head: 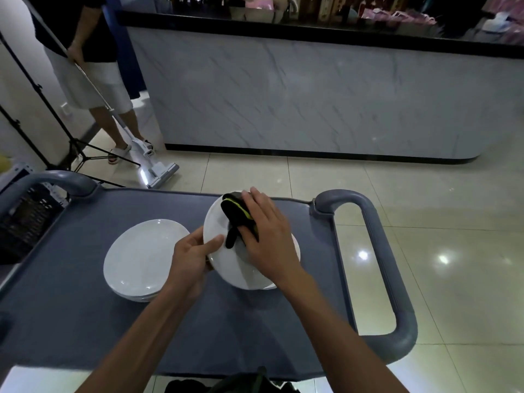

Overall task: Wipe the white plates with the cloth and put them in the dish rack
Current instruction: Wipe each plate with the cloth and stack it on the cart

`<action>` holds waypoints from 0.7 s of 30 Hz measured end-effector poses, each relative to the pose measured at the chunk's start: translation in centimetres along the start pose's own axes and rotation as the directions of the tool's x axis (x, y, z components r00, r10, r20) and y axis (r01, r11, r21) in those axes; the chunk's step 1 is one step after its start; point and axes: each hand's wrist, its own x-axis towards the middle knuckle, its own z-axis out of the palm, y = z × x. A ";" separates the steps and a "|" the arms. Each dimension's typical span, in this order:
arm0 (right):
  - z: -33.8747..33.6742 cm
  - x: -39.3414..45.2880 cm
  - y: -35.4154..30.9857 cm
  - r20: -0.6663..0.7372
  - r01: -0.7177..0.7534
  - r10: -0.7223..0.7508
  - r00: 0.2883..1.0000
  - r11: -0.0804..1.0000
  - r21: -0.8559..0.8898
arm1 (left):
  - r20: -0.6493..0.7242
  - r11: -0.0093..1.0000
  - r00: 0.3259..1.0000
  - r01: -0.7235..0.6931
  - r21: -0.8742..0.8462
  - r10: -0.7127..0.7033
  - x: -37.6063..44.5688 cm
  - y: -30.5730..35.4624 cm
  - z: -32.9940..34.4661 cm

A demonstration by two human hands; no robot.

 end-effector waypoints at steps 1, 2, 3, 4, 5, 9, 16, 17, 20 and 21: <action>0.2 -0.3 0.1 0.047 -0.001 0.001 0.999 1.000 -0.010 | -0.011 1.000 1.000 0.003 -0.005 -0.003 0.1 0.1 0.0; 0.2 -0.6 0.2 0.082 0.000 0.001 0.997 1.000 -0.011 | -0.018 1.000 1.000 0.005 -0.007 -0.005 0.1 0.1 0.0; 0.2 -0.8 0.5 0.105 0.006 -0.004 0.994 1.000 -0.014 | -0.020 1.000 1.000 0.004 -0.007 -0.004 0.2 0.1 0.0; 0.1 -1.1 0.7 0.118 0.018 -0.015 0.993 1.000 -0.022 | -0.018 1.000 1.000 0.002 -0.006 -0.002 0.3 0.1 0.0; 0.0 -1.4 0.9 0.122 0.033 -0.029 0.992 0.999 -0.031 | -0.014 1.000 1.000 0.000 -0.005 0.000 0.3 0.2 0.0; -0.5 -2.8 1.8 0.077 0.071 -0.069 0.995 0.997 -0.023 | 0.008 1.000 1.000 0.011 0.000 -0.011 0.5 0.2 0.0; -0.3 -3.9 4.2 -0.062 -0.023 0.022 0.998 1.000 -0.008 | 0.100 0.997 0.995 -0.012 0.079 0.004 0.7 0.6 -0.4; -0.3 -3.7 4.3 -0.082 -0.032 0.032 0.996 0.999 -0.003 | 0.110 0.996 0.994 -0.017 0.089 0.007 0.8 0.6 -0.4; -0.6 -2.8 4.4 -0.122 0.014 -0.014 0.992 1.000 -0.002 | 0.147 0.991 0.989 -0.042 0.129 0.023 0.8 0.9 -0.3; -0.7 -2.4 4.1 -0.118 0.057 -0.057 0.991 0.998 -0.010 | 0.164 0.989 0.986 -0.050 0.138 0.027 0.8 1.0 -0.3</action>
